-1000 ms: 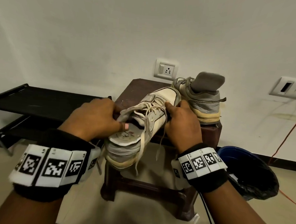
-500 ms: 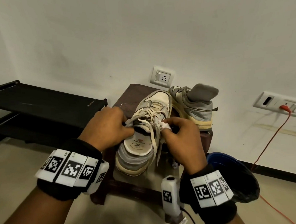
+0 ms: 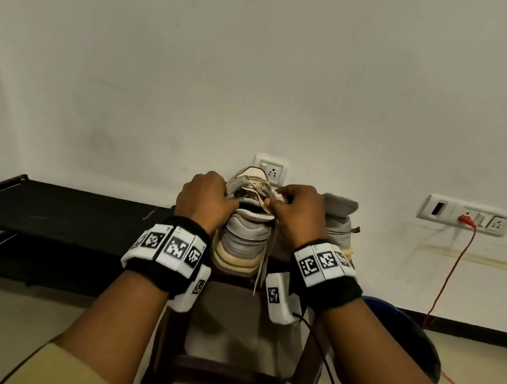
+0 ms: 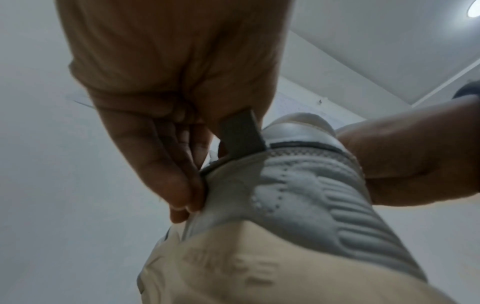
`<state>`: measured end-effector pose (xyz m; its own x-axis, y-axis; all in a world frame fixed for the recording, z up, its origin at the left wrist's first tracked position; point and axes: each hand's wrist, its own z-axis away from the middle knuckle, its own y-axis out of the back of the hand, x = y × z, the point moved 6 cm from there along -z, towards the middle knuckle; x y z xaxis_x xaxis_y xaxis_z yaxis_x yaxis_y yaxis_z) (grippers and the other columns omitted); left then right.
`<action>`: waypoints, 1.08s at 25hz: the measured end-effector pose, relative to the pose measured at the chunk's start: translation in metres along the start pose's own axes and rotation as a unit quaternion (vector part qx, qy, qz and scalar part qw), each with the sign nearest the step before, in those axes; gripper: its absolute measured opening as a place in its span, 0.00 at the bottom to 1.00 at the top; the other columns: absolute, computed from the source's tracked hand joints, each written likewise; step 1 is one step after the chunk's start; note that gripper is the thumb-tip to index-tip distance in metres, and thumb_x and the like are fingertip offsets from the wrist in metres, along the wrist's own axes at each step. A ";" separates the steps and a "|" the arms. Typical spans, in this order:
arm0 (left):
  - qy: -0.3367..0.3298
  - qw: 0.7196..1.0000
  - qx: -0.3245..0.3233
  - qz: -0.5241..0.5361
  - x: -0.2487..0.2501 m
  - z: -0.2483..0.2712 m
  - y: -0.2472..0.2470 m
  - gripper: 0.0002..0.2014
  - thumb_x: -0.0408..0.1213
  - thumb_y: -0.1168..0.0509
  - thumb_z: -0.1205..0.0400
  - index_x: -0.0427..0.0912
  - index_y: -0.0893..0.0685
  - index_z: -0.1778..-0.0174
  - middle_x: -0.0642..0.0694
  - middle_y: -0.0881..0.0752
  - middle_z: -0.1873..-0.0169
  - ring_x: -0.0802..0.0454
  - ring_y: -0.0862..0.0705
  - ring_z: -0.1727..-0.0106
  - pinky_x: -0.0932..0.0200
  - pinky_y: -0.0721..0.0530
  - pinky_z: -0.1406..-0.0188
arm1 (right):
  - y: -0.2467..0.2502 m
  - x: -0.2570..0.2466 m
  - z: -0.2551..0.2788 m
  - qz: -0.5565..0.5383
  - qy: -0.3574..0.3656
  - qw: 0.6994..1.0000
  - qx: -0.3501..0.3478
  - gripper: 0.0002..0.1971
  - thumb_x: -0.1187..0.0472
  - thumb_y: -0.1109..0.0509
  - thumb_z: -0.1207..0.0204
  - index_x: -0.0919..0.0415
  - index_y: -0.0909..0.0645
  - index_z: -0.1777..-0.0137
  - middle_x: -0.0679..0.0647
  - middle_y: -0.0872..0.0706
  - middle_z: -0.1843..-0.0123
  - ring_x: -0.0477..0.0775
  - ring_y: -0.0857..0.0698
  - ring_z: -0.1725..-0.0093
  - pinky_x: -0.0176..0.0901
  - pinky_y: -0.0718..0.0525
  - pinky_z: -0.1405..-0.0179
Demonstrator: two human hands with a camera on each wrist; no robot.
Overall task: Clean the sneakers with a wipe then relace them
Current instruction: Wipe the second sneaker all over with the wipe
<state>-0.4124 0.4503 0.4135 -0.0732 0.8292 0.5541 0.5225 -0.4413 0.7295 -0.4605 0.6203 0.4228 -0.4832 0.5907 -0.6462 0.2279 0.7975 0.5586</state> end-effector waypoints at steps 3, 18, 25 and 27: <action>0.020 1.000 -0.009 -0.008 -0.002 -0.032 -0.010 0.20 0.44 0.29 0.28 0.43 0.31 0.78 0.44 0.26 0.75 0.38 0.20 0.66 0.57 0.30 0.71 | -0.006 -0.001 -0.015 0.042 0.000 0.999 0.019 0.13 0.64 0.26 0.31 0.61 0.12 0.45 0.57 0.10 0.47 0.55 0.14 0.45 0.35 0.24 0.47; 0.060 0.995 -0.038 0.071 -0.034 -0.072 -0.050 0.19 0.53 0.34 0.21 0.38 0.10 0.56 0.36 0.10 0.57 0.37 0.13 0.51 0.55 0.19 0.55 | -0.031 0.029 -0.029 0.011 -0.047 0.997 0.058 0.12 0.69 0.33 0.28 0.64 0.13 0.46 0.61 0.10 0.49 0.61 0.14 0.47 0.43 0.19 0.47; 0.012 0.991 0.107 0.085 -0.010 0.022 -0.016 0.15 0.38 0.37 0.21 0.43 0.19 0.39 0.38 0.18 0.44 0.38 0.19 0.43 0.44 0.19 0.45 | -0.019 0.025 0.029 -0.076 -0.115 0.988 0.064 0.12 0.64 0.32 0.29 0.59 0.13 0.47 0.58 0.10 0.51 0.60 0.13 0.50 0.47 0.15 0.49; -0.010 0.992 0.104 0.075 0.010 0.046 -0.017 0.14 0.36 0.37 0.23 0.43 0.20 0.41 0.40 0.18 0.46 0.39 0.18 0.45 0.44 0.18 0.47 | -0.005 0.033 0.050 -0.096 -0.138 0.984 0.058 0.14 0.63 0.31 0.29 0.59 0.13 0.44 0.56 0.10 0.49 0.57 0.13 0.48 0.43 0.17 0.47</action>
<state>-0.3830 0.4815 0.3884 0.0340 0.7667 0.6411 0.6899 -0.4821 0.5401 -0.4354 0.6423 0.3723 -0.2830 0.4266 -0.8590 0.2572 0.8966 0.3605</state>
